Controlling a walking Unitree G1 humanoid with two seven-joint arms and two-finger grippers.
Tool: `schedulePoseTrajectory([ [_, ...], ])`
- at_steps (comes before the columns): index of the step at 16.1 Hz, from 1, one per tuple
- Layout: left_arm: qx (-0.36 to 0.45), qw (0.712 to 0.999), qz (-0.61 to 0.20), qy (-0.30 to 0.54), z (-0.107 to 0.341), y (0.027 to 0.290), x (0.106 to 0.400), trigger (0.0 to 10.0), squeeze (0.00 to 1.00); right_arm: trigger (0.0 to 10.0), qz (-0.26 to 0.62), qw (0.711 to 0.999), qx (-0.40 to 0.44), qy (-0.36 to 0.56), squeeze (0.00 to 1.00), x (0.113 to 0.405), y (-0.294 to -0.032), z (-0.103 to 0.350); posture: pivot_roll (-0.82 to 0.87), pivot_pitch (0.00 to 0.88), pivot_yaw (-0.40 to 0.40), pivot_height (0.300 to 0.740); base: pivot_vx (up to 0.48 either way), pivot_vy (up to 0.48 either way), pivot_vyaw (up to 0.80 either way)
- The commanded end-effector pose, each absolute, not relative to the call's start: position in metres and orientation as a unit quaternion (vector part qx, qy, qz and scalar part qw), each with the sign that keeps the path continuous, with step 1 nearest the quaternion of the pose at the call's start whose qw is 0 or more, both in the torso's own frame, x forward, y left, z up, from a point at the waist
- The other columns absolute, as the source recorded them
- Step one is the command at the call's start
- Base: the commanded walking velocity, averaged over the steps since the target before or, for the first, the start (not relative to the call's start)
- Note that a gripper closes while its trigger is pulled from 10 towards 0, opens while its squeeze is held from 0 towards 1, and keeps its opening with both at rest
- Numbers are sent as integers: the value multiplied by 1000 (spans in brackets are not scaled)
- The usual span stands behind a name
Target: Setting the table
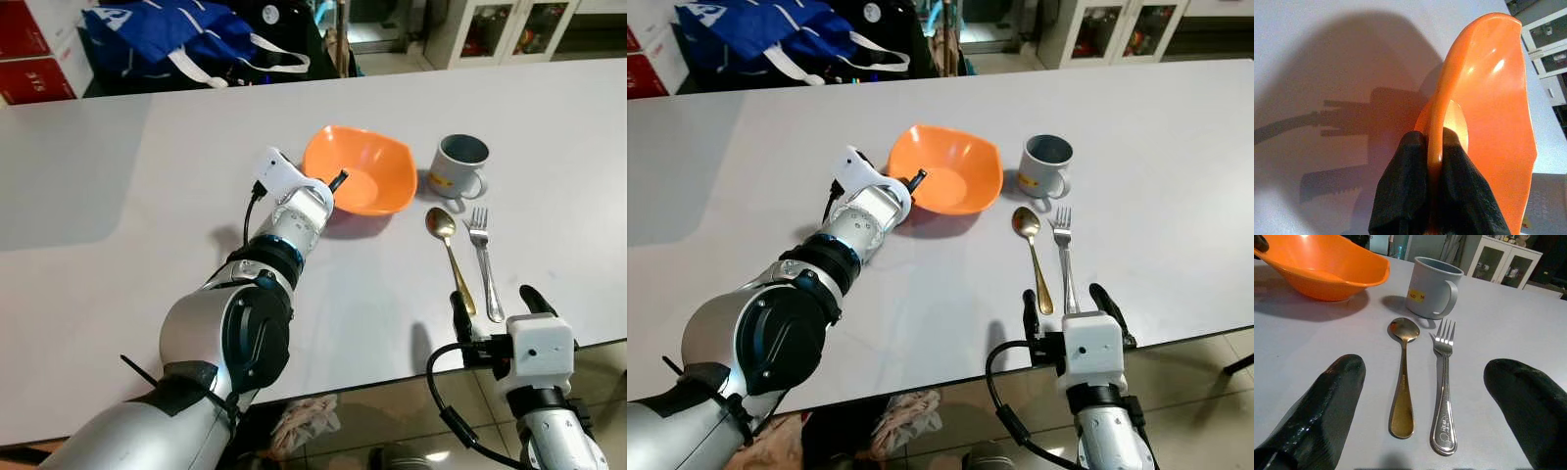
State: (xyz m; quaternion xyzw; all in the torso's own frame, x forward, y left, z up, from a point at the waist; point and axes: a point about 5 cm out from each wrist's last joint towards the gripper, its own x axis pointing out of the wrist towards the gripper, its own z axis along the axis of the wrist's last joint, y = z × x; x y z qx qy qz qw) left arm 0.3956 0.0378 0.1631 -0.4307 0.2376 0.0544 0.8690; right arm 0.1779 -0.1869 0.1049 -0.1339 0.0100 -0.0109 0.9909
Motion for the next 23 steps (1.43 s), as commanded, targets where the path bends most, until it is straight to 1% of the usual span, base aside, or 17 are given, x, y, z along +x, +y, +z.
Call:
schedulePoseTrajectory([
  [1, -429, 870, 37, 239, 174, 16, 393, 0, 0, 10000, -6, 991, -134, 6, 0, 176, -185, 110, -390, 72, 56, 727, 0, 0, 0],
  [3, -425, 872, 35, 242, 174, 14, 392, 0, 0, 10000, -6, 991, -133, 7, 0, 176, -184, 109, -388, 73, 59, 727, 0, 0, 0],
  [4, -422, 872, 36, 246, 173, 13, 391, 4706, 0, 10000, -6, 991, -133, 7, 0, 177, -184, 109, -388, 72, 59, 727, 0, 0, 0],
  [5, -421, 871, 38, 249, 171, 13, 391, 10000, 0, 10000, -6, 991, -132, 7, 0, 177, -183, 109, -386, 72, 61, 727, 0, 0, 0],
  [7, -415, 875, 39, 248, 171, 14, 391, 10000, 0, 10000, -7, 991, -131, 7, 0, 177, -182, 109, -381, 71, 63, 727, 0, 0, 0],
  [8, -411, 877, 40, 247, 171, 15, 391, 10000, 341, 10000, -7, 991, -130, 7, 0, 178, -182, 109, -379, 70, 63, 727, 0, 0, 0],
  [9, -407, 878, 41, 246, 171, 16, 391, 10000, 1000, 10000, -6, 992, -129, 7, 0, 179, -181, 108, -376, 70, 65, 727, 0, 0, 0],
  [16, -407, 879, 46, 245, 171, 17, 392, 10000, 1000, 10000, -3, 992, -126, 5, 0, 180, -179, 109, -373, 68, 67, 727, 0, 0, 0],
  [18, -407, 879, 45, 245, 173, 14, 391, 10000, 1000, 10000, -3, 992, -126, 5, 0, 180, -179, 109, -374, 67, 67, 727, 0, 0, 0],
  [20, -403, 881, 35, 246, 174, 7, 389, 10000, 1000, 10000, -3, 992, -126, 6, 0, 179, -179, 108, -371, 67, 68, 727, 0, 0, 0],
  [23, -395, 883, 34, 250, 170, 4, 387, 10000, 1000, 10000, -2, 992, -126, 6, 0, 181, -178, 107, -365, 65, 69, 727, 0, 0, 0],
])
